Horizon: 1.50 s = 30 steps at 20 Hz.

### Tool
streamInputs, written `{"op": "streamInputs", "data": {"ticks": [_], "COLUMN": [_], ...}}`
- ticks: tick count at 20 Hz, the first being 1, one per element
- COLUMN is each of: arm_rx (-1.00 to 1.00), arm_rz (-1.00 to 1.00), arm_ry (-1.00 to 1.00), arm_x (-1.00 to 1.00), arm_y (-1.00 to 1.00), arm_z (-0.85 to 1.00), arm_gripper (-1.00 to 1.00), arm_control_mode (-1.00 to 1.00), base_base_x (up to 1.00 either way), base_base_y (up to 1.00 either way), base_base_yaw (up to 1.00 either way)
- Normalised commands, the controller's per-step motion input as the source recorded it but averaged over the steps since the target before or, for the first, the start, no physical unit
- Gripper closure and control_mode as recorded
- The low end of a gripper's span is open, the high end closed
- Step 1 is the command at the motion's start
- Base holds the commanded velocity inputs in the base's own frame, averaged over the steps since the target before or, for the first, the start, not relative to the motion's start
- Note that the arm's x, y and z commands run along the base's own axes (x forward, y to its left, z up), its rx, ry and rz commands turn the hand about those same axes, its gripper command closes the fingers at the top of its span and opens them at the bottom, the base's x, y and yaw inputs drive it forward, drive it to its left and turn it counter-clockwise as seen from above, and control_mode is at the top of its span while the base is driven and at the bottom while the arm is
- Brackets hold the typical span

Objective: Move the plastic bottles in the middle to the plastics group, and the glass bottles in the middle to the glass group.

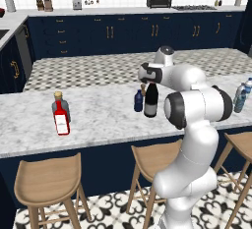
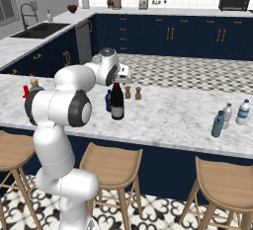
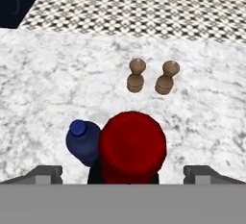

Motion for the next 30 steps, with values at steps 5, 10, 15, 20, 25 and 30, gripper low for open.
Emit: {"op": "streamInputs", "data": {"ticks": [5,10,15,20,25,30], "arm_rx": [0.02,0.00,0.00,0.00,0.00,0.00], "arm_rz": [0.00,0.00,0.00,0.00,0.00,0.00], "arm_ry": [-0.07,-0.06,-0.04,0.00,0.00,0.00], "arm_x": [0.00,0.00,0.02,0.00,0.00,-0.10], "arm_y": [0.00,0.00,0.00,0.00,0.00,0.00], "arm_z": [-0.16,-0.01,0.00,0.00,0.00,0.02], "arm_gripper": [-1.00,-1.00,-1.00,1.00,1.00,1.00], "arm_control_mode": [-1.00,-1.00,-1.00,-1.00,-1.00,-1.00], "base_base_x": [0.00,0.00,0.00,0.00,0.00,0.00], "base_base_y": [0.00,0.00,0.00,0.00,0.00,0.00], "base_base_yaw": [0.00,0.00,0.00,0.00,0.00,0.00]}}
